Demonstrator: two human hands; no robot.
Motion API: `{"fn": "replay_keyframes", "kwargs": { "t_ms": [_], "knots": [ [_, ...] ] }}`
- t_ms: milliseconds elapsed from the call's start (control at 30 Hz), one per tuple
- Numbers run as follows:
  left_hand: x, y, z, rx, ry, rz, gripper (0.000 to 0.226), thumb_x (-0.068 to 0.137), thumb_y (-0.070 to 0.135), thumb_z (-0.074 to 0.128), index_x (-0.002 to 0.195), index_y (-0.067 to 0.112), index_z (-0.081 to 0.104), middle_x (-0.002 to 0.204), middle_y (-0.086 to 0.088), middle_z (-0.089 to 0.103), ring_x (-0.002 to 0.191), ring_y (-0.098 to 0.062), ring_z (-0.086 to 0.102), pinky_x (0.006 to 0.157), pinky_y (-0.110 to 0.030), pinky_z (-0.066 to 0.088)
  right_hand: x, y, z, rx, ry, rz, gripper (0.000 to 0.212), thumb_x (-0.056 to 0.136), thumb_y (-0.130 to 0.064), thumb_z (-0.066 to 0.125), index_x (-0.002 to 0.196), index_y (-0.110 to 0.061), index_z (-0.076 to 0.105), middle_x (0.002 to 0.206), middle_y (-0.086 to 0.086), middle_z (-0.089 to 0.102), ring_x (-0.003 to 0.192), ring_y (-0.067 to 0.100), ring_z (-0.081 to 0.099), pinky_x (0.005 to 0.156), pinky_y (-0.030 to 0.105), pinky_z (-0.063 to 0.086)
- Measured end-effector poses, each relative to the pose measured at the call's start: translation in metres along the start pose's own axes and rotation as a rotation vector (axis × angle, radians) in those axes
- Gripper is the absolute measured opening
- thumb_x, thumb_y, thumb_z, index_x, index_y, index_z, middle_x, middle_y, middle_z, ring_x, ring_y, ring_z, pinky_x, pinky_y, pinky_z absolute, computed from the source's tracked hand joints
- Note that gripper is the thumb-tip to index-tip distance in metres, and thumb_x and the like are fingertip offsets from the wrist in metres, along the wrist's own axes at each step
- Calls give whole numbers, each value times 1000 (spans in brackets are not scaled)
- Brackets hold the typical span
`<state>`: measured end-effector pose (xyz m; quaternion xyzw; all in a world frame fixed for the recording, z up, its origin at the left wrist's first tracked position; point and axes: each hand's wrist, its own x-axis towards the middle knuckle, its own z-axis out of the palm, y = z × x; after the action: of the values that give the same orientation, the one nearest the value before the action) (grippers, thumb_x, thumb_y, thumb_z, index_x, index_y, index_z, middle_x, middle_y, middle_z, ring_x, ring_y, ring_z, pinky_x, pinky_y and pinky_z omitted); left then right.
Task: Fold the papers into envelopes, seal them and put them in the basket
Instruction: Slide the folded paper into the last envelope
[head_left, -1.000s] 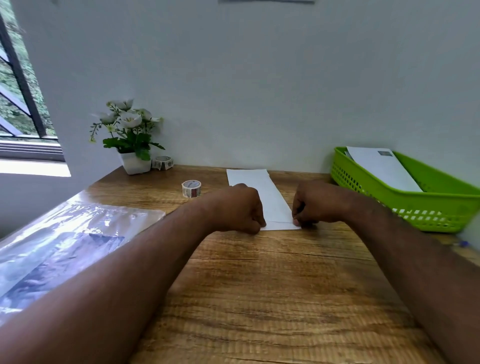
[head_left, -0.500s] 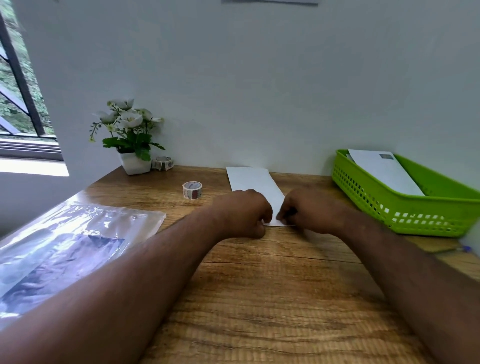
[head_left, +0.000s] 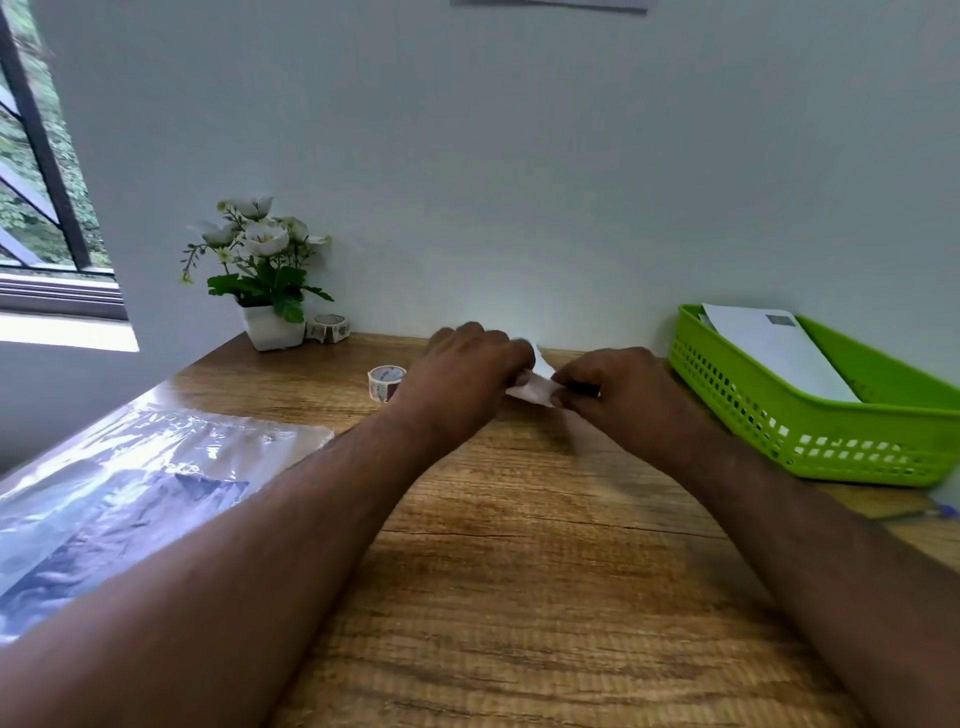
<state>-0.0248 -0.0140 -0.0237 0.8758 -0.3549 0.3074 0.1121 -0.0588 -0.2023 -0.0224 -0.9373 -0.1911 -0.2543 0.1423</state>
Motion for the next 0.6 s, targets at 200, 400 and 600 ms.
{"fn": "replay_keyframes", "kwargs": {
  "t_ms": [200, 400, 600],
  "knots": [
    [-1, -1, -13, -22, 452, 23, 29, 91, 26, 48, 117, 15, 57, 94, -4, 68, 85, -26, 60, 78, -38, 41, 1, -3, -6, 81, 273, -135, 11, 87, -14, 66, 94, -8, 72, 81, 3, 72, 69, 15, 64, 65, 32, 52],
    [-5, -2, -12, -71, 550, -11, 55, 93, 25, 55, 142, 22, 31, 140, -7, 45, 128, -25, 42, 105, -42, 34, 6, -7, -28, 961, 584, 317, 10, 83, -14, 71, 83, -24, 73, 73, -12, 71, 65, 2, 60, 54, 18, 46],
    [-7, -1, 3, -57, -50, -99, 55, 99, 49, 33, 150, 29, 26, 157, 2, 28, 147, -14, 16, 119, -36, 1, -5, 52, -13, 1181, 295, 947, 25, 85, 0, 65, 79, -16, 47, 70, 4, 47, 31, 4, 31, 33, 10, 18]
  ]
}}
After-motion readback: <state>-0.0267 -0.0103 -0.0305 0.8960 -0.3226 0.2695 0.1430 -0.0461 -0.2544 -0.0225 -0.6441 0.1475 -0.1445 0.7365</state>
